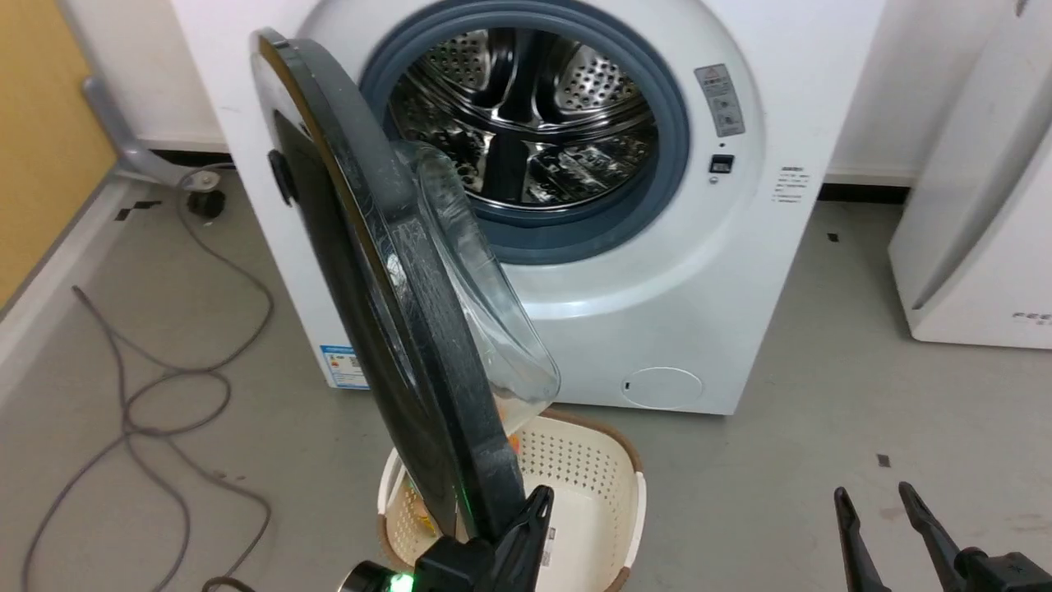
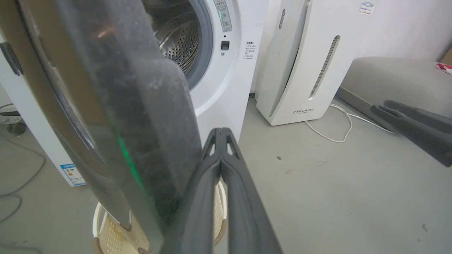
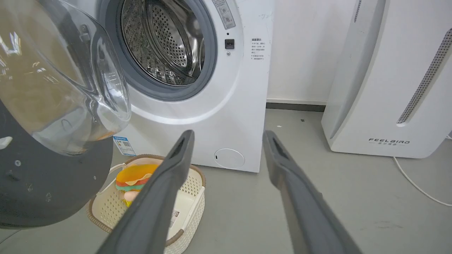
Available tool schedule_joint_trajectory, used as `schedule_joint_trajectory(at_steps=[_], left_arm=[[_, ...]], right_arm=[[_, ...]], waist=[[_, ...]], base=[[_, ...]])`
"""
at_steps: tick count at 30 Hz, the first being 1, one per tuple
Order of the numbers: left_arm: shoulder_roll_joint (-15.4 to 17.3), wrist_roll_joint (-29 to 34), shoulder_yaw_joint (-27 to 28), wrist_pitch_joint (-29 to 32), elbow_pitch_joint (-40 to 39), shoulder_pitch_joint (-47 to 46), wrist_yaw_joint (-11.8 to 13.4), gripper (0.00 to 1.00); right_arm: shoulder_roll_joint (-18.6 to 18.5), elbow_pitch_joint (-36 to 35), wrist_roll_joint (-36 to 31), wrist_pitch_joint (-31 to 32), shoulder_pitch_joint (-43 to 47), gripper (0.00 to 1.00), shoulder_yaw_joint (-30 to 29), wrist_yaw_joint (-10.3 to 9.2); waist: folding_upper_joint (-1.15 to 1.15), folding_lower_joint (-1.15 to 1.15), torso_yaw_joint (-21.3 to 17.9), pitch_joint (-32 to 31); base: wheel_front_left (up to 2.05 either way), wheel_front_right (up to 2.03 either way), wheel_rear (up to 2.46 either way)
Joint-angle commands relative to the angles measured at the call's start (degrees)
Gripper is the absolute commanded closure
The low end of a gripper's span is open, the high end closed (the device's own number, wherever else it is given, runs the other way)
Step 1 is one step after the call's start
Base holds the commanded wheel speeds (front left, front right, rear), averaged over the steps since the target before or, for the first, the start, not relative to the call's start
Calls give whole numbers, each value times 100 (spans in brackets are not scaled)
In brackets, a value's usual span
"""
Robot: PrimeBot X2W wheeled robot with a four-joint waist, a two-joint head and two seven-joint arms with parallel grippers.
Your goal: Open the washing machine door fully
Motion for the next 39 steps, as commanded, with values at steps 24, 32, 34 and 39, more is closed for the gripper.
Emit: schedule_joint_trajectory(at_steps=[24,32,34,39], left_arm=[[499,33,1077,-139,-977,582,1014,100],[896,-417,2127,-593,-438,483,1085,100],[1024,-600,2394,-725,-153,389,990,100],[1302,-1003,2939,-988,656,21,701,100]], right_arm=[[23,-254,-193,53,121,0,-75,3],[23,-282,-183,95,96,0,-48,3],[23,-273,-179,102,87,0,-37,3],[23,-299,-265,126,63,0,-32,3]], waist=[[0,0,1080,85],[0,0,1166,138],[0,0,1162,146],[0,0,1138,172]], base=[[0,0,0],[0,0,0],[0,0,0],[0,0,0]])
